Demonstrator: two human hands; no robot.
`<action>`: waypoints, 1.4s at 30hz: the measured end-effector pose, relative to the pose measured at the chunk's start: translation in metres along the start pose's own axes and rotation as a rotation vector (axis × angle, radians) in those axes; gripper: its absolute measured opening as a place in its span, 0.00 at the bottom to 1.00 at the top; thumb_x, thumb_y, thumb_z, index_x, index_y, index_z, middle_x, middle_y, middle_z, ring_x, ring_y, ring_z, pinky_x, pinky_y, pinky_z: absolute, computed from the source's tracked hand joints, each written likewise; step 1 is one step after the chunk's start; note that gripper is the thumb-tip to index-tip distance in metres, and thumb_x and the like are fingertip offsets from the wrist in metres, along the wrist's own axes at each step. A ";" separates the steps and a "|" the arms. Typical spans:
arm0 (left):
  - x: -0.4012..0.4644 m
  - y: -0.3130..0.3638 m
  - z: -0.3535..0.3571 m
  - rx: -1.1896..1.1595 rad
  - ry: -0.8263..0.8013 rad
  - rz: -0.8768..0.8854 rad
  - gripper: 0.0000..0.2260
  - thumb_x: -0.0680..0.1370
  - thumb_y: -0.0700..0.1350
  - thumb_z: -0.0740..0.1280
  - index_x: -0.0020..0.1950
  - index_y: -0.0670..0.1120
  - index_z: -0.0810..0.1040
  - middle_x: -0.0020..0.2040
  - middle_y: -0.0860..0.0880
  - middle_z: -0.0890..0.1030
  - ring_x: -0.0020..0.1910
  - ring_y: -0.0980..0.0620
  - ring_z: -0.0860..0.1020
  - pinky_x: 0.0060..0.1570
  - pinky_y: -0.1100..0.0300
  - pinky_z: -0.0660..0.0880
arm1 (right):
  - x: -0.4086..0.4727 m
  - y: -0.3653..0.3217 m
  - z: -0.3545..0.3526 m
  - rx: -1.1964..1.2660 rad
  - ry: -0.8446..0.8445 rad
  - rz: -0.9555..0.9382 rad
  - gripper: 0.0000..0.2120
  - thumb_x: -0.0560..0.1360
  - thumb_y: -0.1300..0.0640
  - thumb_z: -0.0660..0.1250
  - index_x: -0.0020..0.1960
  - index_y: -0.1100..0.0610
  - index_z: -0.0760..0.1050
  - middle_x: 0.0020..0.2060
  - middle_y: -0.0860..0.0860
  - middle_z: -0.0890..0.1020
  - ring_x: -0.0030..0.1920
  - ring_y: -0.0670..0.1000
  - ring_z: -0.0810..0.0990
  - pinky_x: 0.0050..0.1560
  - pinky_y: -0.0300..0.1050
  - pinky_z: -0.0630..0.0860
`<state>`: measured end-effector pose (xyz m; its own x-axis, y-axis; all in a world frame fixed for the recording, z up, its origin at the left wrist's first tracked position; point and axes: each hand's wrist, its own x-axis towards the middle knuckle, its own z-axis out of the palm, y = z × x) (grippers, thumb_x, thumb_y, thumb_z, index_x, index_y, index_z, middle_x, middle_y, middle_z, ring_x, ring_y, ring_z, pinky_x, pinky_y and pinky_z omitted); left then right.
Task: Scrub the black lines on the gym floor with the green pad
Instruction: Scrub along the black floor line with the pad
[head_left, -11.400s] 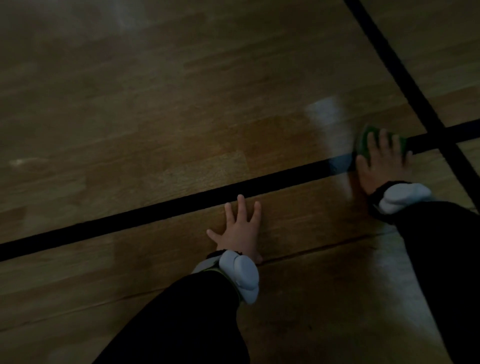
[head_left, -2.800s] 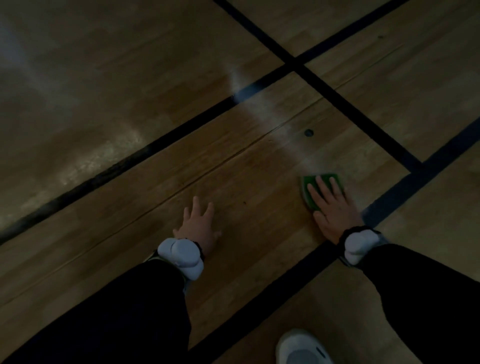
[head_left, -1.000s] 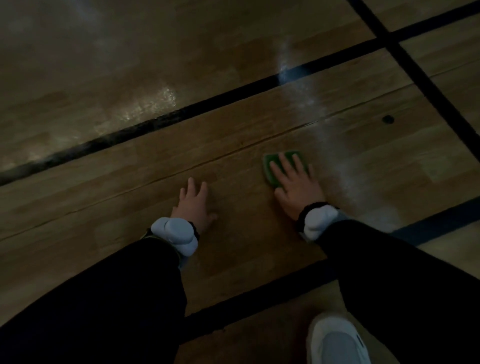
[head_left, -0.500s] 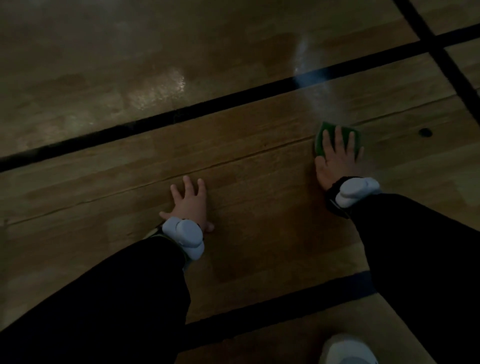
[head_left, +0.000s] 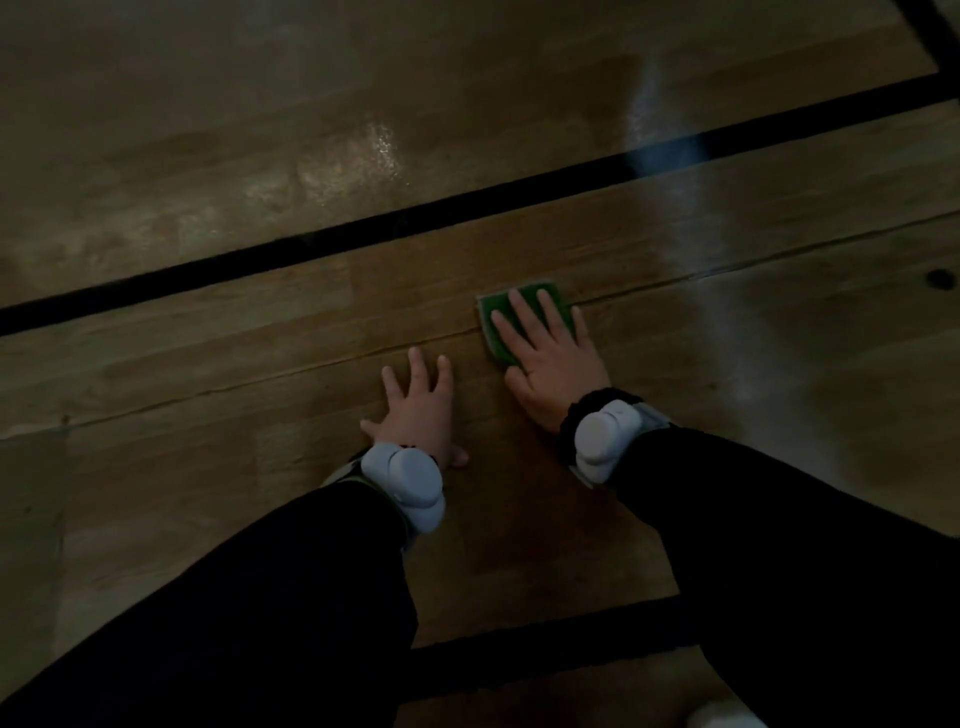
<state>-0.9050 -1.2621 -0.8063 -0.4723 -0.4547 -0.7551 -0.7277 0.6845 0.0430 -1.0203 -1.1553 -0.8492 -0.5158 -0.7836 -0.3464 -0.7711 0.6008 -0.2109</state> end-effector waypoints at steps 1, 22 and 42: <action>0.001 -0.002 0.000 0.017 0.003 0.008 0.50 0.70 0.48 0.74 0.77 0.55 0.39 0.77 0.50 0.34 0.76 0.40 0.37 0.67 0.28 0.53 | 0.000 0.002 0.000 0.011 0.011 0.004 0.30 0.80 0.46 0.49 0.78 0.45 0.40 0.78 0.46 0.39 0.77 0.53 0.37 0.74 0.57 0.36; 0.074 -0.088 -0.082 0.105 0.050 0.028 0.51 0.70 0.48 0.75 0.77 0.56 0.37 0.77 0.44 0.34 0.74 0.30 0.40 0.70 0.35 0.54 | 0.082 0.068 -0.041 0.087 0.138 0.470 0.30 0.80 0.50 0.51 0.78 0.50 0.43 0.78 0.52 0.44 0.77 0.60 0.40 0.75 0.62 0.42; 0.075 -0.082 -0.088 0.035 -0.032 -0.034 0.52 0.71 0.45 0.75 0.76 0.60 0.36 0.75 0.49 0.29 0.75 0.35 0.36 0.64 0.25 0.56 | 0.171 -0.086 -0.039 0.012 0.057 0.038 0.31 0.79 0.45 0.49 0.78 0.49 0.42 0.78 0.50 0.40 0.77 0.57 0.38 0.75 0.60 0.38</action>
<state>-0.9241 -1.4022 -0.8087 -0.4309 -0.4603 -0.7762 -0.7252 0.6885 -0.0056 -1.0572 -1.3470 -0.8547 -0.5655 -0.7676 -0.3017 -0.7461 0.6320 -0.2095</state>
